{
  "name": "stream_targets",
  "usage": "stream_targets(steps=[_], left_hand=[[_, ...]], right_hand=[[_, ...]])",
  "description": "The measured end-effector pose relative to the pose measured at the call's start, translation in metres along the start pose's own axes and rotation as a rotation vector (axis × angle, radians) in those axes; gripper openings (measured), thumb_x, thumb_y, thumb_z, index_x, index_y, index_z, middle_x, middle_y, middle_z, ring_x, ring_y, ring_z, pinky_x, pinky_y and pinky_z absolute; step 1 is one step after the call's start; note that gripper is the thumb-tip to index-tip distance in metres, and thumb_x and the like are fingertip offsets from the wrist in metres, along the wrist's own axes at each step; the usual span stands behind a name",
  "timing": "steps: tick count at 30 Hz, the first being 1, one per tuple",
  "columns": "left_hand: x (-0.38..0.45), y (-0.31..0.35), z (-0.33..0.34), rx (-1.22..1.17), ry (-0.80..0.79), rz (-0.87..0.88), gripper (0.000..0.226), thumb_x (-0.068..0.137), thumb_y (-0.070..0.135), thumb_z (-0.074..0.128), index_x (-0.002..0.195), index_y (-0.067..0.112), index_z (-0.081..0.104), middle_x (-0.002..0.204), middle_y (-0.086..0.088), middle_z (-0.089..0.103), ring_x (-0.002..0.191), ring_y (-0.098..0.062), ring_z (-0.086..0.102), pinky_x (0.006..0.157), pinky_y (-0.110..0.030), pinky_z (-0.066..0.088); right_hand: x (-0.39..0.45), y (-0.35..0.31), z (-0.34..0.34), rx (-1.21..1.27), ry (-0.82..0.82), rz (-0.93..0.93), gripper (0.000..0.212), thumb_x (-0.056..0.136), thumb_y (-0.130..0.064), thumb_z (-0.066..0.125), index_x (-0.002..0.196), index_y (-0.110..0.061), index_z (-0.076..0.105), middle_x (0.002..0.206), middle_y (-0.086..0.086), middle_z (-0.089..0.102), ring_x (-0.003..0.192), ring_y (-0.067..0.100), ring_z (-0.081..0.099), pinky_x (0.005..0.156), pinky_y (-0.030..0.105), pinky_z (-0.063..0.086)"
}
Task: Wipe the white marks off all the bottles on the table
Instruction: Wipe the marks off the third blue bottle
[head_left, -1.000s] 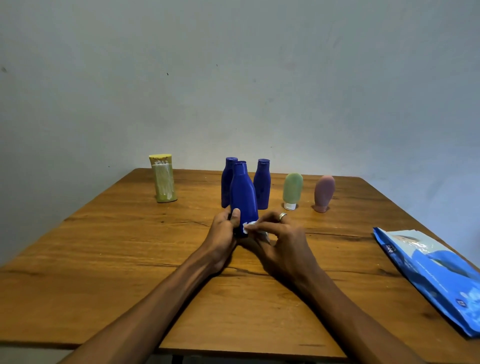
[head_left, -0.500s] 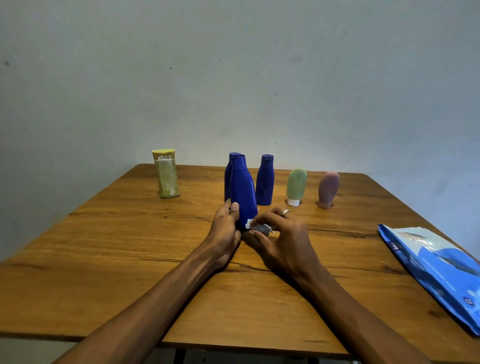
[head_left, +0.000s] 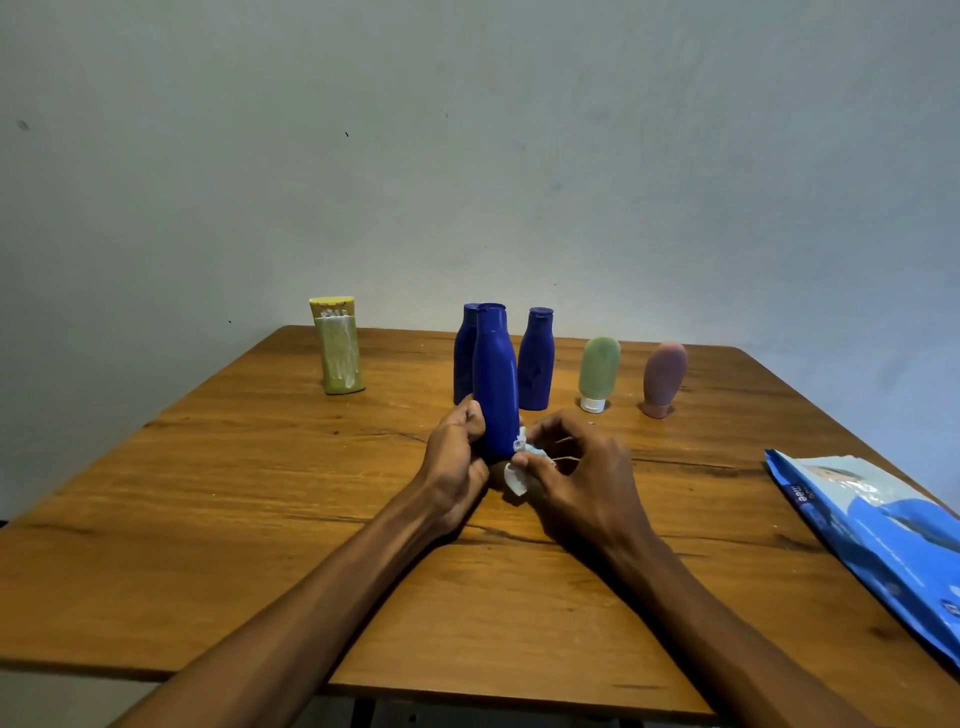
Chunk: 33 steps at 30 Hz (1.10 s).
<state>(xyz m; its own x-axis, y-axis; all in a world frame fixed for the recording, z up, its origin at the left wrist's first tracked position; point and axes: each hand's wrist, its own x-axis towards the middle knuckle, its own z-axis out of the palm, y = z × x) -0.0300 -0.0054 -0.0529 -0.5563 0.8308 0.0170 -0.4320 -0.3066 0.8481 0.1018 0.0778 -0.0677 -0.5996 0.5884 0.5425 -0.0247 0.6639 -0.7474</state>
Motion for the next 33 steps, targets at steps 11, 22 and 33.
stream_targets(steps=[11, 22, 33], left_hand=[[0.003, -0.003, -0.001, -0.015, -0.195, 0.033, 0.081, 0.084, 0.064, 0.059, 0.141, 0.007, 0.047, 0.082, -0.005, 0.056, 0.072, -0.017, 0.054, 0.071, -0.034, 0.050], [0.004, -0.005, -0.004, -0.075, -0.245, -0.059, 0.070, 0.098, 0.063, 0.049, 0.135, 0.004, 0.061, 0.104, -0.016, 0.062, 0.092, -0.026, 0.059, 0.089, -0.040, 0.048], [-0.003, -0.002, -0.001, -0.214, -0.180, -0.142, 0.064, 0.101, 0.052, 0.048, 0.136, 0.000, 0.060, 0.119, -0.017, 0.067, 0.102, -0.026, 0.069, 0.095, -0.038, 0.055]], right_hand=[[-0.002, -0.006, 0.000, -0.015, 0.004, -0.218, 0.020, 0.084, -0.017, 0.082, 0.101, -0.020, 0.072, 0.098, -0.015, 0.072, 0.096, 0.004, 0.069, 0.082, 0.023, 0.058], [-0.001, 0.006, 0.000, -0.140, -0.016, -0.465, 0.029, 0.088, -0.034, 0.077, 0.116, -0.024, 0.076, 0.115, 0.000, 0.068, 0.107, 0.008, 0.066, 0.086, 0.026, 0.058], [-0.003, 0.003, 0.001, -0.225, -0.068, -0.469, 0.037, 0.096, -0.042, 0.061, 0.128, -0.026, 0.070, 0.124, 0.005, 0.061, 0.114, 0.012, 0.062, 0.091, 0.030, 0.058]])
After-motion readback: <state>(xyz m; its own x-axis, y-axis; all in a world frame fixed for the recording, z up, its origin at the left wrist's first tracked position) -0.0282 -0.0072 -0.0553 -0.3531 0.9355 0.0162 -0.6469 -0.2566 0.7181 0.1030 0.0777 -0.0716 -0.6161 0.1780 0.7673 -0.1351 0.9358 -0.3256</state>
